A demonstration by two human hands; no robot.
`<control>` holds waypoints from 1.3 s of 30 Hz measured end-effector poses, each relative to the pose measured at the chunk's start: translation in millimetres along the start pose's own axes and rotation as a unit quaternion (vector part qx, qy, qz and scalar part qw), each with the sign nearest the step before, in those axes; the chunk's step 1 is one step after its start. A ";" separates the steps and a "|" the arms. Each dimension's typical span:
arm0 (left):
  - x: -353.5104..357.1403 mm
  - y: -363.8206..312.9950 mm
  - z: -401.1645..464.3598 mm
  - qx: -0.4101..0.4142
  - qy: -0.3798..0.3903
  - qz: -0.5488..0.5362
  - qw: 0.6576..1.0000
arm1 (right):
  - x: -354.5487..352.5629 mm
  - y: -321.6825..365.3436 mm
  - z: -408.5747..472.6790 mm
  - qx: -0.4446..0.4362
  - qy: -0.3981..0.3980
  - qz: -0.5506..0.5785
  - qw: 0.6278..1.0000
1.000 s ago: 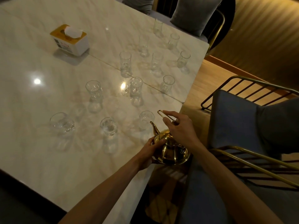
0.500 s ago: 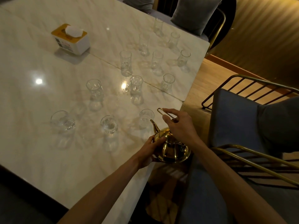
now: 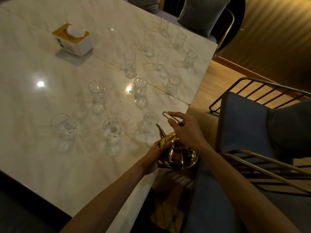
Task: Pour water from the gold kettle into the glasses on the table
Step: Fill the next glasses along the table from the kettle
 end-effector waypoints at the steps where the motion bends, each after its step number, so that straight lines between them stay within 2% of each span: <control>1: 0.2 0.3 -0.4 0.000 -0.001 0.000 1.000 | -0.1 0.8 -0.4 -0.001 0.001 0.000 1.000; 21: 0.1 -4.9 0.6 0.007 -0.003 0.004 1.000 | 0.4 5.3 3.0 -0.015 0.016 0.015 1.000; 39: -22.8 -17.1 3.2 0.040 -0.059 0.042 0.997 | 1.0 -9.7 -17.7 -0.038 -0.062 0.072 0.995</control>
Point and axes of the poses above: each hand's wrist, its own z-axis towards the middle knuckle, its own x-axis out of the palm, y = z × x, the point moved 9 cm from there along z, towards the middle knuckle, and after that the axes turned 1 degree about -x, right-handed, at the moved point
